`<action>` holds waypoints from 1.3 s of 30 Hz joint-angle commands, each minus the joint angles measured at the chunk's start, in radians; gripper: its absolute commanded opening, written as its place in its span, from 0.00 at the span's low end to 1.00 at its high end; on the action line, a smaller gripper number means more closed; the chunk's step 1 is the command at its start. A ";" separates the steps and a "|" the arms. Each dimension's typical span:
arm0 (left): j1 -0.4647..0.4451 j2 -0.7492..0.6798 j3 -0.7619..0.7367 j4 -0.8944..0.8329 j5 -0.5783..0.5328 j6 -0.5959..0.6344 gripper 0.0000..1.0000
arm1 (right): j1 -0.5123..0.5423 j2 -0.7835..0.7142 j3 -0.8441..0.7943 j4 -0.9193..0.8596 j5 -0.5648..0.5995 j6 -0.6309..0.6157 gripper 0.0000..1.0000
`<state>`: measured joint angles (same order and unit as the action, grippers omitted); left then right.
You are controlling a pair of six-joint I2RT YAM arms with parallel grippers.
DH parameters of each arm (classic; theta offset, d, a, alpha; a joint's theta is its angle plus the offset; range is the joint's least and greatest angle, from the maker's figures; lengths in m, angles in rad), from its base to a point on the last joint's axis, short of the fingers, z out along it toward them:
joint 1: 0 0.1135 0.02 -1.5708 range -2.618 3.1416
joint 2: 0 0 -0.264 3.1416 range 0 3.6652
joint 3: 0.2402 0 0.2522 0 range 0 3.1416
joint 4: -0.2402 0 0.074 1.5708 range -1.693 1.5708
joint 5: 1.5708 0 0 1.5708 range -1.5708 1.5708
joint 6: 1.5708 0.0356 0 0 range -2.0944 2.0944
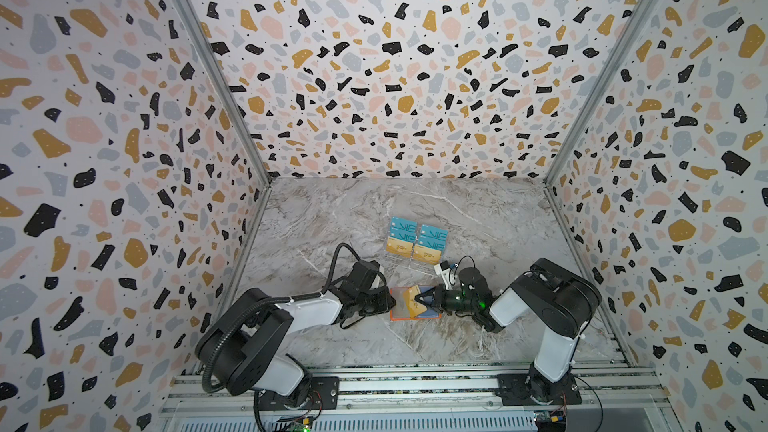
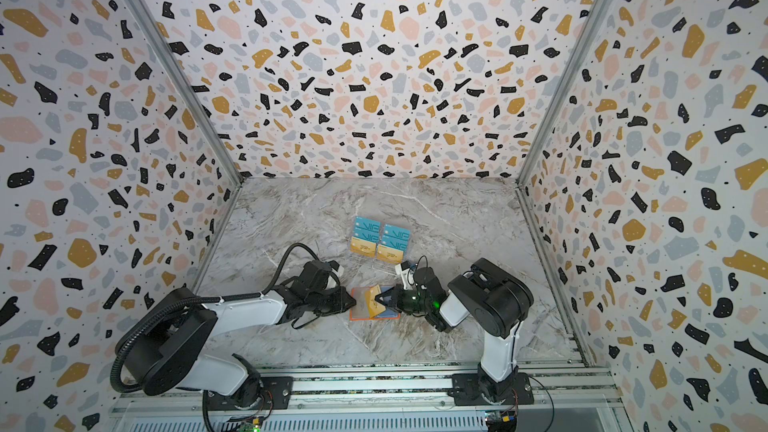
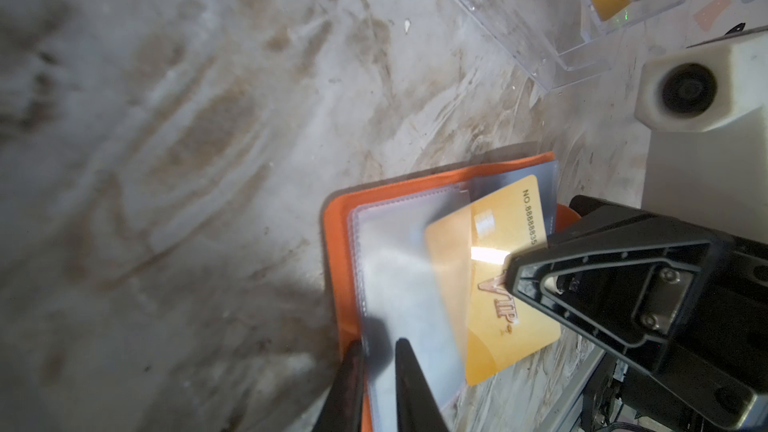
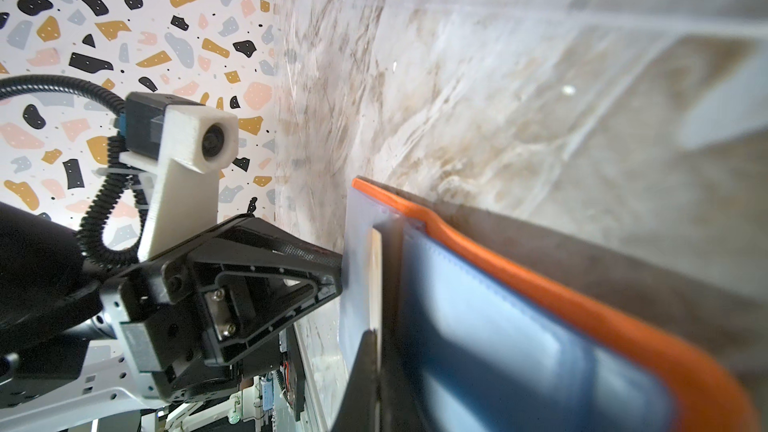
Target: Put the credit cards into the card holder
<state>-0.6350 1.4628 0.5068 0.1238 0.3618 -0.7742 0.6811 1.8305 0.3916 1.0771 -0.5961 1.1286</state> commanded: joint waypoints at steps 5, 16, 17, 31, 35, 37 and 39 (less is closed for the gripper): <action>-0.006 0.008 -0.004 -0.051 0.015 0.007 0.18 | 0.009 0.023 -0.037 0.062 0.053 0.044 0.00; -0.006 0.009 -0.001 -0.055 0.015 0.009 0.18 | 0.017 0.046 -0.057 0.137 0.076 0.062 0.00; -0.006 0.009 -0.002 -0.056 0.014 0.009 0.18 | 0.018 0.051 -0.054 0.142 0.076 0.062 0.00; -0.006 0.008 0.004 -0.058 0.017 0.009 0.18 | 0.059 0.099 -0.038 0.198 0.109 0.078 0.00; -0.006 0.008 0.006 -0.062 0.018 0.009 0.18 | 0.076 0.097 -0.027 0.172 0.118 0.070 0.00; -0.006 0.007 0.006 -0.061 0.018 0.007 0.18 | 0.089 0.080 -0.011 0.100 0.128 0.048 0.00; -0.006 0.004 0.005 -0.058 0.017 0.004 0.18 | 0.103 0.050 0.023 -0.038 0.141 0.000 0.09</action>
<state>-0.6350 1.4628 0.5068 0.1223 0.3614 -0.7738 0.7528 1.9003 0.3752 1.2400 -0.4751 1.1900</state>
